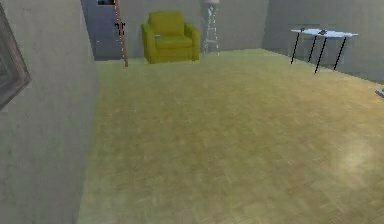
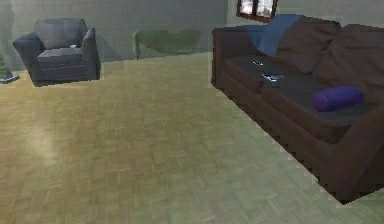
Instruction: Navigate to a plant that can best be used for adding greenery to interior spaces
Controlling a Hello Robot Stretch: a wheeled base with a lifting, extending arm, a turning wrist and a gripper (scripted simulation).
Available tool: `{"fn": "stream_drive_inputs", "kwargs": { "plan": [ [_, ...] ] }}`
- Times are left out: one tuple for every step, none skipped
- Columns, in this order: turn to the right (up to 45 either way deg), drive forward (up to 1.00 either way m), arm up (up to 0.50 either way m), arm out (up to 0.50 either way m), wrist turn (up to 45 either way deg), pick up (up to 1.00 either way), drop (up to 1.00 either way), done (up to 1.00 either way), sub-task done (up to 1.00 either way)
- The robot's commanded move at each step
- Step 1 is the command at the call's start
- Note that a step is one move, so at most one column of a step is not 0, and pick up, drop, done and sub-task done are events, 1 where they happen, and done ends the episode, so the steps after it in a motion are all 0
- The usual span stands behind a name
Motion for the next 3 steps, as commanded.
{"fn": "stream_drive_inputs", "kwargs": {
  "plan": [
    [0.0,0.40,0.00,0.00,0.0,0.00,0.00,0.00,0.00],
    [-18.0,0.00,0.00,0.00,0.0,0.00,0.00,0.00,0.00],
    [0.0,0.90,0.00,0.00,0.0,0.00,0.00,0.00,0.00]
  ]
}}
